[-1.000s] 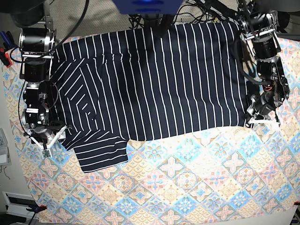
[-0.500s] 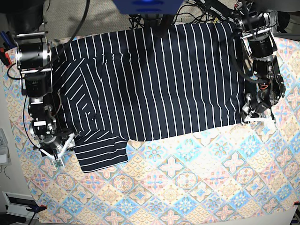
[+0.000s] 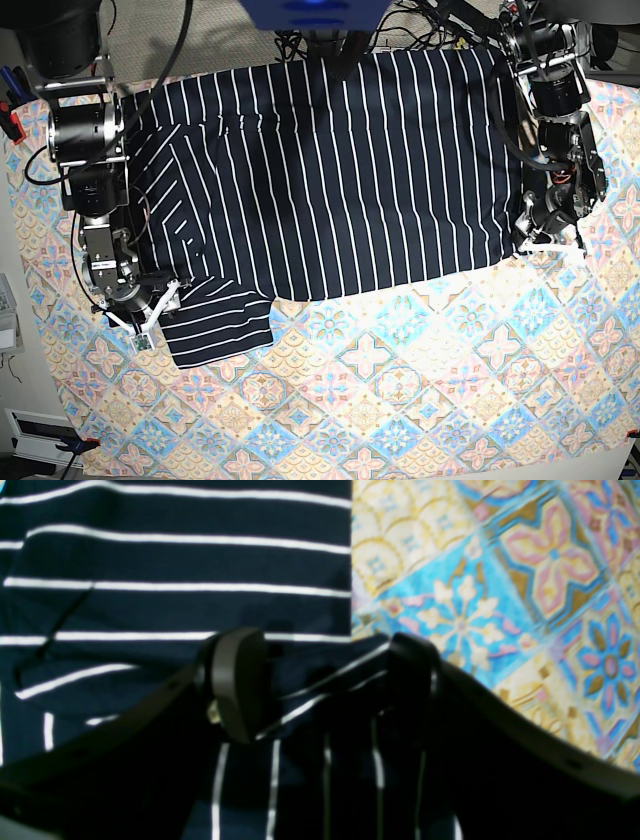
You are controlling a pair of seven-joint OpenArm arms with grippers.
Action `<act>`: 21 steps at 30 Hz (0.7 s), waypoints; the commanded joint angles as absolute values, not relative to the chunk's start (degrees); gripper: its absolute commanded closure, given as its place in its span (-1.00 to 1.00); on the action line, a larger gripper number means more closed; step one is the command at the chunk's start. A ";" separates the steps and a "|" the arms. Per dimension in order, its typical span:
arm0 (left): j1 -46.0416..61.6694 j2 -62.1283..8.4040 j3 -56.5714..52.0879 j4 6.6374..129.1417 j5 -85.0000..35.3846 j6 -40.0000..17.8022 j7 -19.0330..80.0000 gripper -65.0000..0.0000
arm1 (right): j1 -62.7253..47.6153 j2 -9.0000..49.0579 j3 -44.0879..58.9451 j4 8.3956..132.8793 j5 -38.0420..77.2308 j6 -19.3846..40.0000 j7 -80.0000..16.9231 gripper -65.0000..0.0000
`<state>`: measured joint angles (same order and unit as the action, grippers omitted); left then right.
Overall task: Fold the T-shirt properly
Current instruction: 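Grasp the shirt's side edges with both grippers near the hem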
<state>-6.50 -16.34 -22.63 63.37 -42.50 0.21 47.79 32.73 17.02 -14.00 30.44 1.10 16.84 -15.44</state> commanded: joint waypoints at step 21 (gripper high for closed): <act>-7.43 -17.27 -22.99 64.40 -43.12 -0.13 47.34 1.00 | 37.67 15.69 -13.23 22.73 1.54 25.01 -12.09 0.96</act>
